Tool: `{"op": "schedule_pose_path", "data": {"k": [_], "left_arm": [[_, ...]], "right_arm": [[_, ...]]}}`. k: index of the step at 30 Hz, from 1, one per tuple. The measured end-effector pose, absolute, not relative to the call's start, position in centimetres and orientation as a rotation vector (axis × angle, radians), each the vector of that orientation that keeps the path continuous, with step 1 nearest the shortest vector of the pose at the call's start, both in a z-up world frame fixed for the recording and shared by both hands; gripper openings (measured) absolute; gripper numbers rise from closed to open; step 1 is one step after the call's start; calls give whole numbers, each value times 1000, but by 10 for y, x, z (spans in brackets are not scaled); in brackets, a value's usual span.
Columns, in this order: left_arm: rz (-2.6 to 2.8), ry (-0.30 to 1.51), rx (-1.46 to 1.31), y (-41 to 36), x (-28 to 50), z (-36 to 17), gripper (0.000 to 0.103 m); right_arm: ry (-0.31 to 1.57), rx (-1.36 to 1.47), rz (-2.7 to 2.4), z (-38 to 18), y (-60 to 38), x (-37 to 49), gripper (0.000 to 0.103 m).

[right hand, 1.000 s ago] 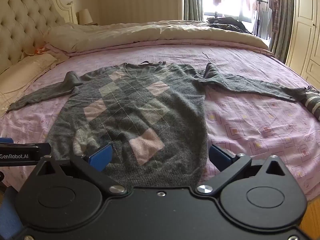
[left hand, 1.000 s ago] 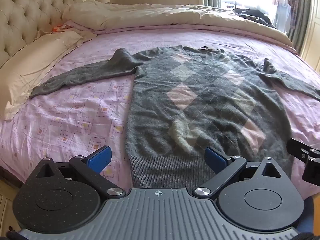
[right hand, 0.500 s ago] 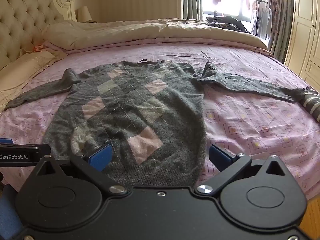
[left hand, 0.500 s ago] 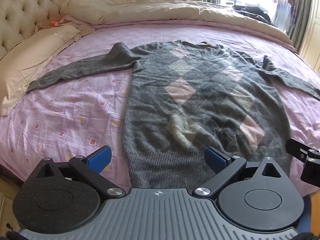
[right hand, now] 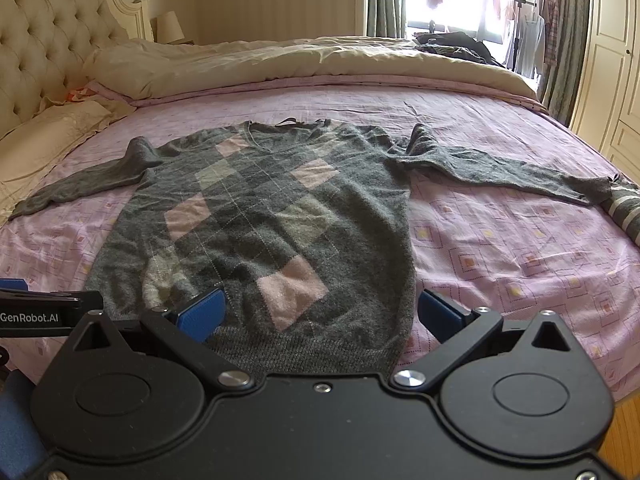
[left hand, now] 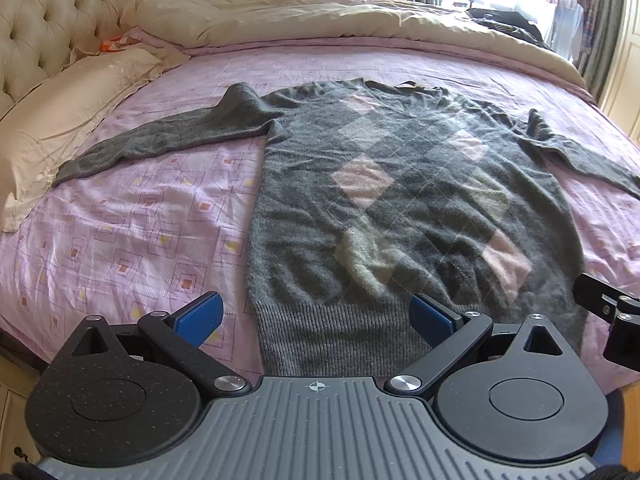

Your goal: Fold small clothes

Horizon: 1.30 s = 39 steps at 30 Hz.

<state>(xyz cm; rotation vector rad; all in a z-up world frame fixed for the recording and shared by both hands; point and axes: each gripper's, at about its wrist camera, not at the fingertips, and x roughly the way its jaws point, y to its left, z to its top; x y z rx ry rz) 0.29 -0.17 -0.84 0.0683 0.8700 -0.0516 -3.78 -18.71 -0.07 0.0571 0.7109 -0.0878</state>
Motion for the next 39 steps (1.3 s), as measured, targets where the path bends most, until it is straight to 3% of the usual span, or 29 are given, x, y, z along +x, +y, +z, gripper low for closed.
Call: {"op": "schedule_pose_path", "data": {"k": [39], "left_arm": [[-45,888,68,-1,11,-11,101]], "right_arm": [[719,64,-88,-2,-188,-32,102]]}}
